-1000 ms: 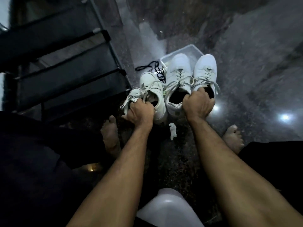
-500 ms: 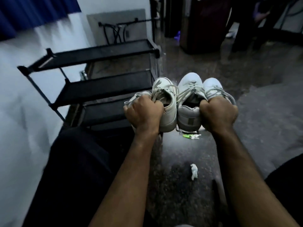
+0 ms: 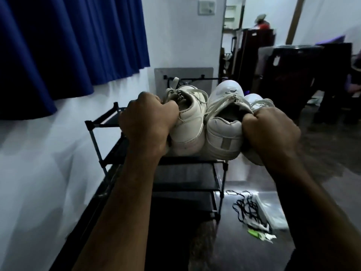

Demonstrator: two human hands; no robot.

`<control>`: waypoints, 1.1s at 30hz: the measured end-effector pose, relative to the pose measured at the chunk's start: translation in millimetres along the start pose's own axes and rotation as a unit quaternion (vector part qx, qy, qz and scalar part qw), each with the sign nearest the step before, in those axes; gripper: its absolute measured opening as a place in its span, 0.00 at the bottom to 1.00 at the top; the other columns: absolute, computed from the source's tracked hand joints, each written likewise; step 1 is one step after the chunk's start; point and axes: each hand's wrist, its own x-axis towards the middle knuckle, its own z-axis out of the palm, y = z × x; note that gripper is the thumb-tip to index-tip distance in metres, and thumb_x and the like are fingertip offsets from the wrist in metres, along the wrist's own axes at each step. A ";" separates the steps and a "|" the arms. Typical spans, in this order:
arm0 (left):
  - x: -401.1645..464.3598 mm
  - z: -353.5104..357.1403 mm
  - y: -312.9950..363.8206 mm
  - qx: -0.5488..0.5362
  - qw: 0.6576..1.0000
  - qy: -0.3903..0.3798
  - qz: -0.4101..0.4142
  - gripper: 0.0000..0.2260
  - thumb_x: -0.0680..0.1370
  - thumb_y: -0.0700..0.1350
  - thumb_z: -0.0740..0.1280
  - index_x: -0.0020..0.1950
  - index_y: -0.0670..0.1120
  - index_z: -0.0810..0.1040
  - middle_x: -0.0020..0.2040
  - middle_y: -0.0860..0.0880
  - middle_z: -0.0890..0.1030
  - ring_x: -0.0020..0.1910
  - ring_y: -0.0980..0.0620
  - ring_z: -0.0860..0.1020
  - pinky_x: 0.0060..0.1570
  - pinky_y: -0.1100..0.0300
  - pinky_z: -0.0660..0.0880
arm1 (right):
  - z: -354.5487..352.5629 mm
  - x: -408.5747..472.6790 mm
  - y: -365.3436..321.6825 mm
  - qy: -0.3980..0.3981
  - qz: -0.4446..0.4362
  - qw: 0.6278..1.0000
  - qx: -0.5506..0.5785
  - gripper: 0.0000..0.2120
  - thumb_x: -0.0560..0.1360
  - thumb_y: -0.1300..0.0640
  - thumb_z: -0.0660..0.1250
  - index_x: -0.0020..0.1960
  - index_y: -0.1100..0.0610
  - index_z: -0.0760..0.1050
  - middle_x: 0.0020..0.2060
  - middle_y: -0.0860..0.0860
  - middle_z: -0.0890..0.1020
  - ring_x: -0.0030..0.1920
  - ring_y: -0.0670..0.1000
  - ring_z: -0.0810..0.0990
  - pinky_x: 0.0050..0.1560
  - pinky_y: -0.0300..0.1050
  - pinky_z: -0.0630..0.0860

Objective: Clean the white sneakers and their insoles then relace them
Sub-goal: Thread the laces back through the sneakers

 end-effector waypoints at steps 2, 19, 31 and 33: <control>22.9 -2.1 -3.8 0.003 1.000 0.014 -0.013 0.10 0.69 0.52 0.65 0.41 0.48 0.82 0.38 0.49 0.81 0.41 0.42 0.77 0.48 0.53 0.75 | 13.3 23.4 -19.7 -0.003 -0.030 0.999 0.009 0.14 0.73 0.53 0.59 0.49 0.58 0.79 0.51 0.58 0.82 0.54 0.62 0.78 0.45 0.48 0.64; 209.5 80.4 -60.3 0.175 0.984 0.000 -0.036 0.16 0.75 0.55 0.66 0.55 0.45 0.79 0.57 0.41 0.81 0.57 0.40 0.78 0.55 0.50 0.69 | 159.4 143.4 -140.4 -0.135 -0.097 0.985 -0.038 0.13 0.73 0.54 0.59 0.51 0.56 0.79 0.51 0.55 0.82 0.44 0.56 0.74 0.46 0.48 0.67; 203.5 133.1 -94.2 0.150 0.985 0.078 -0.018 0.26 0.79 0.65 0.59 0.53 0.44 0.83 0.57 0.40 0.78 0.60 0.38 0.72 0.59 0.43 0.66 | 187.3 138.3 -122.7 -0.116 -0.139 0.980 -0.080 0.25 0.81 0.38 0.54 0.56 0.57 0.79 0.55 0.58 0.79 0.54 0.58 0.76 0.48 0.50 0.69; 187.8 134.8 -87.7 0.175 0.978 0.111 0.017 0.27 0.79 0.67 0.58 0.55 0.44 0.81 0.58 0.39 0.75 0.61 0.38 0.71 0.61 0.42 0.66 | 185.6 131.0 -115.6 -0.107 -0.178 0.976 -0.063 0.22 0.81 0.40 0.56 0.59 0.55 0.78 0.59 0.58 0.74 0.60 0.59 0.73 0.57 0.56 0.70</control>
